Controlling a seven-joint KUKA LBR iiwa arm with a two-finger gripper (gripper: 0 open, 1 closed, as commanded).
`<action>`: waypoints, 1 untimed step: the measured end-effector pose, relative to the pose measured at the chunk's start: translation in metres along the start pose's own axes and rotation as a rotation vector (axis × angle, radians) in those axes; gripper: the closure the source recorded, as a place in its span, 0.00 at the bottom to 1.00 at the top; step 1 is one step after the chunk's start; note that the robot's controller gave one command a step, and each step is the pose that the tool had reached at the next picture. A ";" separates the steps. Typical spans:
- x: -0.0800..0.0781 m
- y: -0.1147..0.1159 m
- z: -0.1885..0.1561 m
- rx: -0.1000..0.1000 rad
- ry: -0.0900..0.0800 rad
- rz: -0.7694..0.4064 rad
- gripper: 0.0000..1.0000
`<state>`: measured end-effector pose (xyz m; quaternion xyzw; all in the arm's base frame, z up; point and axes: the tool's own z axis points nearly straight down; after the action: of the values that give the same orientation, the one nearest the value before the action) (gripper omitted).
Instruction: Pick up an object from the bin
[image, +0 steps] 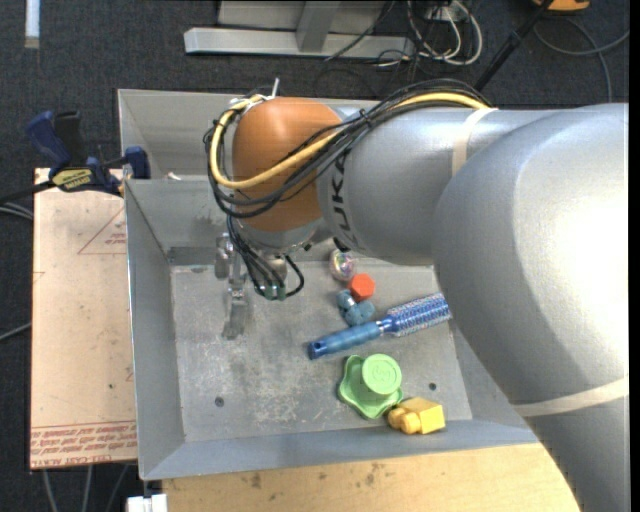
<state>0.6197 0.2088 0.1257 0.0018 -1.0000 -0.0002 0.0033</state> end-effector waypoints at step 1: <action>-0.012 0.043 0.060 -0.002 -0.005 -0.004 0.00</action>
Offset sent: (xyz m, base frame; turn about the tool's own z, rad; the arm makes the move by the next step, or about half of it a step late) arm 0.0131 0.0401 -0.0557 0.0010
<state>0.6310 0.2518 0.0657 0.0041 -1.0000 -0.0012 0.0010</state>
